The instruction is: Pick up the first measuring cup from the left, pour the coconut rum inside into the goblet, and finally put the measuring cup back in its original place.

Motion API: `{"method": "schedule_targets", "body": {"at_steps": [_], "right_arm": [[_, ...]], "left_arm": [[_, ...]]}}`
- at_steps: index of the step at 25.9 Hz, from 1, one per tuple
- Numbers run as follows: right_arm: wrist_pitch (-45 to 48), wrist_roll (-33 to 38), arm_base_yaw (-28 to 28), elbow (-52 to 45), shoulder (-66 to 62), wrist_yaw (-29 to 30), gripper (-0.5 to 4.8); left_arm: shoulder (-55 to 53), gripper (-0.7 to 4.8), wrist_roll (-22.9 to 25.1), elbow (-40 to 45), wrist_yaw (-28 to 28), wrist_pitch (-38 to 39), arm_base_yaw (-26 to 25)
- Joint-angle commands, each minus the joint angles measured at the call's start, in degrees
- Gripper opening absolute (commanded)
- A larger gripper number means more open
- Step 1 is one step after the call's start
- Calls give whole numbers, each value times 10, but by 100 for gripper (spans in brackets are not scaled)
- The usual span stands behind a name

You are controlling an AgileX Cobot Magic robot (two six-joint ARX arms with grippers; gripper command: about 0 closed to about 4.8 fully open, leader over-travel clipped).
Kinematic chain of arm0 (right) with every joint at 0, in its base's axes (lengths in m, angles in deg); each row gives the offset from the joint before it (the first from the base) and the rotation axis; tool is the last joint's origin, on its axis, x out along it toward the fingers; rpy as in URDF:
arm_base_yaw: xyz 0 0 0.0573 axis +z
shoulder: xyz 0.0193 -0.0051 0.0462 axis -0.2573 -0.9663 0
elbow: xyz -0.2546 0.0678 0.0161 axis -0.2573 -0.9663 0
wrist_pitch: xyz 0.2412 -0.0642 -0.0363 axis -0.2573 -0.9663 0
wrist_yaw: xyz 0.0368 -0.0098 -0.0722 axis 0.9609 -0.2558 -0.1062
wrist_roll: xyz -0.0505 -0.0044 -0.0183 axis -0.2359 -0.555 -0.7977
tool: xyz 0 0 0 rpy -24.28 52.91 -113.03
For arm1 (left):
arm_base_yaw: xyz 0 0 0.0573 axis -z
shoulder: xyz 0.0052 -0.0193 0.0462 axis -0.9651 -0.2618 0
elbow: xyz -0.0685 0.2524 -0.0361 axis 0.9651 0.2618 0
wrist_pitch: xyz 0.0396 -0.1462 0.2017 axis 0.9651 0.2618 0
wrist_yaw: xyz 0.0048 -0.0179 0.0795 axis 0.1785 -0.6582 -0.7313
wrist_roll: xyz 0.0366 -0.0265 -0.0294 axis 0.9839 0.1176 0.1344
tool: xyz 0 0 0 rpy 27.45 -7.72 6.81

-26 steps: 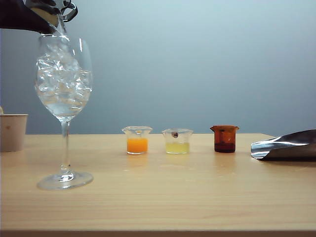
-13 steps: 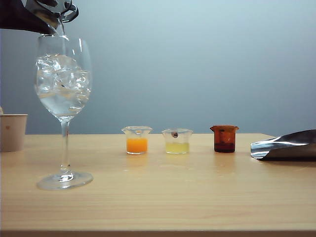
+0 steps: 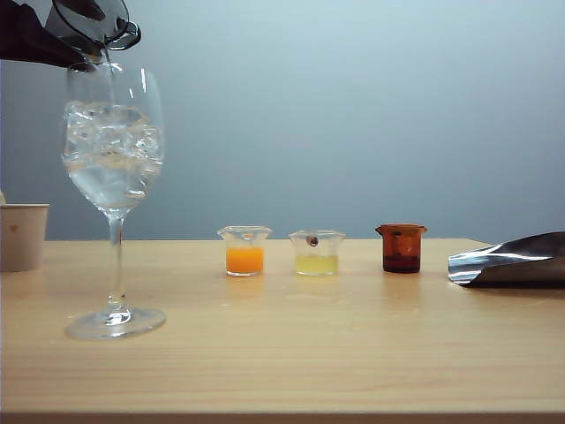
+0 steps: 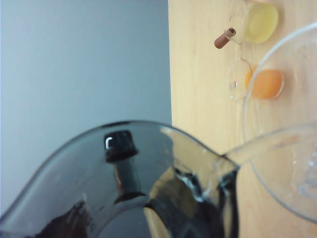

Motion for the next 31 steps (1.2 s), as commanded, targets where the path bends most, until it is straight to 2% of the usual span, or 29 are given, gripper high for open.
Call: {"method": "schedule_targets", "body": {"at_steps": [1,17,26,31], "right_arm": [[9,1,2,2,2,-1,-9],[-6,1,3,2,2,3,-9],[-2,11,3,-19,2,7,-9],[-3,14,3,-26,2,15,-9]], "left_arm": [[2,79,18,-2,1,-25,0],[2,80,35,-2,6,-48,0],[2,79,109,-2,5,-43,7],[2,79,111,-2,3,-43,13]]}}
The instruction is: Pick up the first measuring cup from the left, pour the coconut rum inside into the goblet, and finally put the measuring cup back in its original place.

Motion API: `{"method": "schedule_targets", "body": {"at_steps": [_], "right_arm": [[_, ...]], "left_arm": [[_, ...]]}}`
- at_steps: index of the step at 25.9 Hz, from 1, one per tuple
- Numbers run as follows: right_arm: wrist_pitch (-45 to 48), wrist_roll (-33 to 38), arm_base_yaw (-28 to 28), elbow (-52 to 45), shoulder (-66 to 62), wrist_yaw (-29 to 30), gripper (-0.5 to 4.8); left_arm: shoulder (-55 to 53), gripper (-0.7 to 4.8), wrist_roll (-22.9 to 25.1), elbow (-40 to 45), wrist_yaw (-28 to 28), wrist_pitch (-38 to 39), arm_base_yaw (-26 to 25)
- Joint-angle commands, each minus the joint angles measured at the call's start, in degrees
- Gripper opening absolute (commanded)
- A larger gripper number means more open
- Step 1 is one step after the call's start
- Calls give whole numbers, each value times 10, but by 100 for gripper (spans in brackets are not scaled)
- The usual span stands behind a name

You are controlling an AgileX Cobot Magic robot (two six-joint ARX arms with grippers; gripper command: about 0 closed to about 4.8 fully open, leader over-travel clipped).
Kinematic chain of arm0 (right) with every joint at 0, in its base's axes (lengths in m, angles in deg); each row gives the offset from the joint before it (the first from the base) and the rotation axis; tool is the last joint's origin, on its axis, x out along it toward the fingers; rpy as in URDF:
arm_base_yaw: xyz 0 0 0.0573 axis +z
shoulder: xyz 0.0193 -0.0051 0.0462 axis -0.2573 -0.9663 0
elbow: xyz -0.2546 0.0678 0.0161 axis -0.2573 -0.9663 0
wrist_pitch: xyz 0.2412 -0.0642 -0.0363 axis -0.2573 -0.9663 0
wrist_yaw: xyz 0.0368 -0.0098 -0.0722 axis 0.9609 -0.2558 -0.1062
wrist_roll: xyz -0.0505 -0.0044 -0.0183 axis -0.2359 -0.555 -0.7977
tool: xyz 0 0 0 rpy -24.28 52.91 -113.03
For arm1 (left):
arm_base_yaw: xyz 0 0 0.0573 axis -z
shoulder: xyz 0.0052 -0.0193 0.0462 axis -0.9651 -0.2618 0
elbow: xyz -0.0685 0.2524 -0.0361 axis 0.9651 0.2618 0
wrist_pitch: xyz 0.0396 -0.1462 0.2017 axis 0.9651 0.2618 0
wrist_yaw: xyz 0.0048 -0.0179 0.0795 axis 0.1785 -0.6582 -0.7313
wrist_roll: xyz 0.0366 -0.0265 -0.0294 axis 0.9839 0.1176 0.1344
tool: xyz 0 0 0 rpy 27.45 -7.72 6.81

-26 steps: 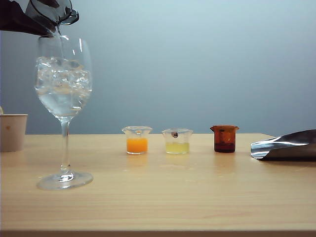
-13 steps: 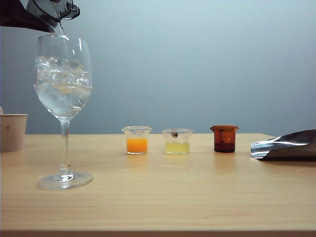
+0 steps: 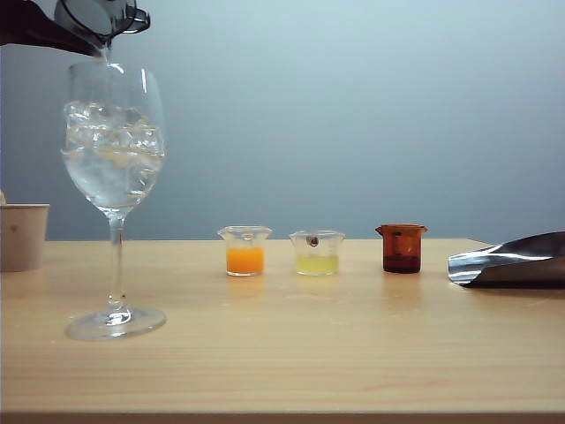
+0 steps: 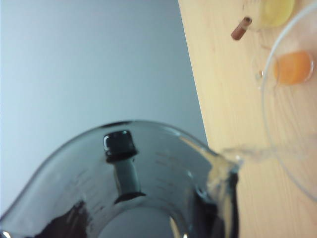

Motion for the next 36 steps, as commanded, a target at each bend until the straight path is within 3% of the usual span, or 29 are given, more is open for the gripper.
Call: {"method": "schedule_targets", "body": {"at_steps": [1,17,22,26,27,33,34,36], "right_arm": [[8,7,1,1,2,11,-9],[10,7,0,1,2,21,-9],[10,7,0,1,2,22,-9],[9,11,0,1,2,22,-9],[10,19,0,1,2,22,-9],[18,20,0,1,2,37,-9],[23,20,0,1,3,37,-9],[42,28,0,1,3,37,-9]], "left_arm": [[2,79,19,-2,1,-9,-1],[2,79,101,-13,-32,5,7],[2,79,96,-23,-34,8,7],[2,79,42,-23,-33,9,7],[2,79,5,-23,-35,8,7],[2,79,-94,-22,-68,8,7],[2,79,-130,-22,-77,8,7],[2,79,-249,-22,-92,8,7]]}}
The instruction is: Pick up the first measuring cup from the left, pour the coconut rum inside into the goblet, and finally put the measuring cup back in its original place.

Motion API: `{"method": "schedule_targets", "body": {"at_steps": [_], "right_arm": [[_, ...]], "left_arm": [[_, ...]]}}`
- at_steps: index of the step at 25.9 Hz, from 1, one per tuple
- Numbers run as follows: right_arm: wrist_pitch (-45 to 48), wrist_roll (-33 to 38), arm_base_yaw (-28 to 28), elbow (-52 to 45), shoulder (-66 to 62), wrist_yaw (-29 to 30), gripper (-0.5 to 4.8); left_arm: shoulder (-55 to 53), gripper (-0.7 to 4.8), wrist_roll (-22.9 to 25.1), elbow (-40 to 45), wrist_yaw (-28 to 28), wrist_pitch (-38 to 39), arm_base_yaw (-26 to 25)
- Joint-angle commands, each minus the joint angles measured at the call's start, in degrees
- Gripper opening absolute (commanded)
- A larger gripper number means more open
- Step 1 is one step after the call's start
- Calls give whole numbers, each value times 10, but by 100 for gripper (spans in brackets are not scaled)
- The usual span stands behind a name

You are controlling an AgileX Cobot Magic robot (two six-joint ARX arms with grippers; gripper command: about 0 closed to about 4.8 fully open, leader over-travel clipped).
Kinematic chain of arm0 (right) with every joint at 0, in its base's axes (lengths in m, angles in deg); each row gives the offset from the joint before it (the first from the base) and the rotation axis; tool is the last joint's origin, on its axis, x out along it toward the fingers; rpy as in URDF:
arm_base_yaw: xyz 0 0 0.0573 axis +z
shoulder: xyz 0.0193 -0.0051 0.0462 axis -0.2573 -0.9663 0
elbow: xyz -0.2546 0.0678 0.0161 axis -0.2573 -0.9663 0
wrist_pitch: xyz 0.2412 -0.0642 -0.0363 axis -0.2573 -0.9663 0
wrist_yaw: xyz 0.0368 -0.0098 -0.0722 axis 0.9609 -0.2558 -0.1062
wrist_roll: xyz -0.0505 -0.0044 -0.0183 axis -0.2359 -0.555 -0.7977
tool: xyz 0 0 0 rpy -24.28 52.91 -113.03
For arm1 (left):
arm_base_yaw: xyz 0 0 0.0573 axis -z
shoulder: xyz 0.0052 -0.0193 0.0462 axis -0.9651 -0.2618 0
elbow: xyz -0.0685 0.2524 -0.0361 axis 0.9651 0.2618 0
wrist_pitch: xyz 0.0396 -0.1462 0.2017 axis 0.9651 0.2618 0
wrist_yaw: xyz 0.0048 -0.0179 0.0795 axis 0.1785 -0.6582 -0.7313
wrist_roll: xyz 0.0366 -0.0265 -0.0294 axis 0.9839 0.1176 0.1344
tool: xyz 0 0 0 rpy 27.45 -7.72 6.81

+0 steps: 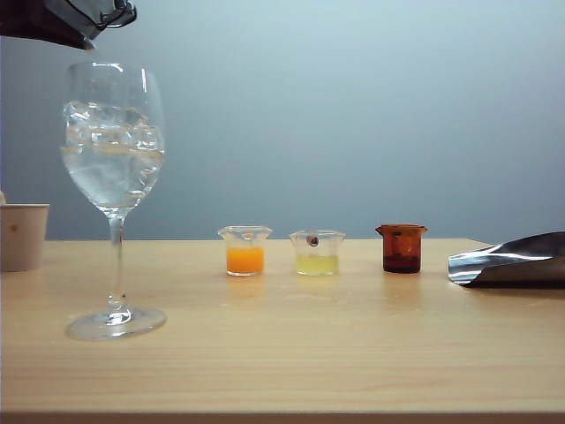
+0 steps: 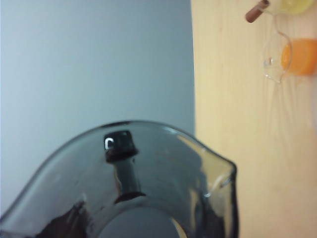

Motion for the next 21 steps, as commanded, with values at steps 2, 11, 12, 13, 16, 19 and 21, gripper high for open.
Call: {"method": "schedule_targets", "body": {"at_steps": [2,11,12,13,16,19,21], "right_arm": [[48,16,0,4,3,3,-9],[37,-31,-1,66,2,-85,-9],[29,-31,-2,73,2,-92,-9],[25,-30,-5,82,2,-96,-9],[28,-29,-9,93,2,-103,-9],[35,-29,-12,94,-2,-105,-9],[31,-28,-14,99,-10,-104,-9]], "left_arm": [[1,79,-204,-2,-25,-9,-1],[-95,79,-593,-2,-29,-181,-76],[-111,79,-624,-2,-18,-205,-89],[-141,79,-665,-2,10,-242,-111],[-216,79,-741,-2,47,-298,-136],[-273,79,-767,-2,50,-333,-139],[-307,79,-767,-2,54,-363,-138]]}}
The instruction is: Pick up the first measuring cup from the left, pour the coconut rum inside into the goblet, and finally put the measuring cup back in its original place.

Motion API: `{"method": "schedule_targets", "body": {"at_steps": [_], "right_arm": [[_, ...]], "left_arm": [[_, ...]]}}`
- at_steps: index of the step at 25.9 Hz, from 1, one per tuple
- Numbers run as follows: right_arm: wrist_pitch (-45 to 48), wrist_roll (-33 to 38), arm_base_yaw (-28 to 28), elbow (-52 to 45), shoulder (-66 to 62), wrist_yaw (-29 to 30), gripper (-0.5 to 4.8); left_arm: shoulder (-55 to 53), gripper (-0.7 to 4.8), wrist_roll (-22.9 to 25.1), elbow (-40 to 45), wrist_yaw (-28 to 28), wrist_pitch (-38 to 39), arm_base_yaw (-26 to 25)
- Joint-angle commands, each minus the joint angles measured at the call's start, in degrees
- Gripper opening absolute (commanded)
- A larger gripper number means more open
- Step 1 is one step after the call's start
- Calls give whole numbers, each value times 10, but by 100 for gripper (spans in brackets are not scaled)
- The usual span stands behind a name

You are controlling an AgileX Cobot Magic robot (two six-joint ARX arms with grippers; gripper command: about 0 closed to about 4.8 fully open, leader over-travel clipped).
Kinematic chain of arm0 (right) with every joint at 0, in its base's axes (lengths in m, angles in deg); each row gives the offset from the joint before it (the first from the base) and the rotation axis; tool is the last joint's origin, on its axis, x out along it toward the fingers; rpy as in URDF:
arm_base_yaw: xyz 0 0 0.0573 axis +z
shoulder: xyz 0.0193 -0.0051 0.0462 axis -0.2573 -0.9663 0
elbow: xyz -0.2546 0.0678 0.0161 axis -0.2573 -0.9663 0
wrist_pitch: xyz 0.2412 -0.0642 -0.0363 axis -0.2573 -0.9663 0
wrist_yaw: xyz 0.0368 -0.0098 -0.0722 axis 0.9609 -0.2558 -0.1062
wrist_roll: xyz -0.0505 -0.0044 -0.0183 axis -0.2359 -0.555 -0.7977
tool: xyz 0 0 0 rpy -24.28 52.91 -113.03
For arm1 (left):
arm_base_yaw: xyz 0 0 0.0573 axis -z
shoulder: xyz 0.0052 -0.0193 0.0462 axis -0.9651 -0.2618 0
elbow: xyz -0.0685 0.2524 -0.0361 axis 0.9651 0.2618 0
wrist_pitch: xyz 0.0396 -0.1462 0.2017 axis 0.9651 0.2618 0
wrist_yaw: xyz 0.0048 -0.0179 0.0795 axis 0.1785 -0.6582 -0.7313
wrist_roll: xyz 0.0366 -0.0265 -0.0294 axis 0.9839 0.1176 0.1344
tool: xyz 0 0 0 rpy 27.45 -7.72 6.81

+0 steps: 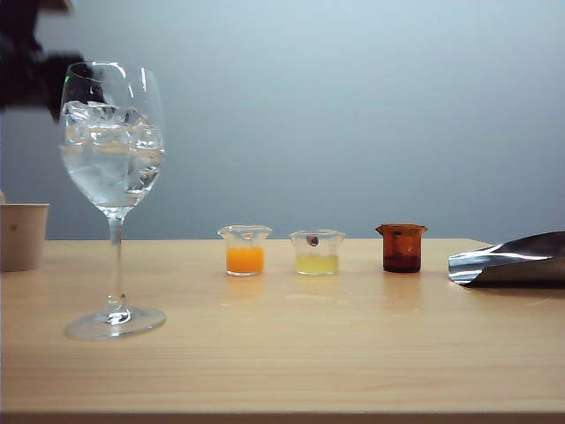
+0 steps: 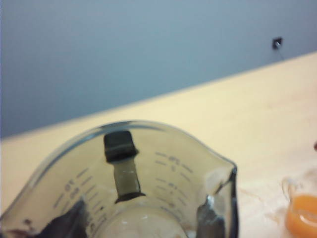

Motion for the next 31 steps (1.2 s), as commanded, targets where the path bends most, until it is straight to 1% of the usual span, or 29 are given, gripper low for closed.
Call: {"method": "schedule_targets", "body": {"at_steps": [1,2,3,5,6,7,9,13,16,17,31], "right_arm": [[7,-1,-5,13,-14,-4,-9],[1,-2,-11,22,-27,0,-9],[0,-1,-13,29,-37,5,-9],[1,-1,-13,39,-56,14,-9],[0,-1,-13,45,-70,18,-9],[6,-1,-13,46,-81,29,-9],[4,-1,-13,45,-90,28,-9],[10,-2,-17,45,-93,24,-9],[18,-2,-22,45,-93,24,-9],[19,-3,-29,45,-93,24,-9],[17,-3,-35,45,-94,24,-9]], "left_arm": [[-52,79,-13,-2,8,-82,2],[-93,78,-18,-2,2,-144,8],[-119,79,-33,-2,-8,-183,8],[-159,79,-61,-4,-23,-237,8],[-197,79,-81,-14,-20,-255,9],[-227,79,-88,-28,-20,-254,14],[-277,79,-89,-59,-17,-254,19],[-320,79,-110,-87,-16,-254,36],[-344,79,-110,-93,-18,-254,49],[-359,79,-101,-93,-20,-251,53],[-432,79,-106,-93,-15,-241,57]]}}
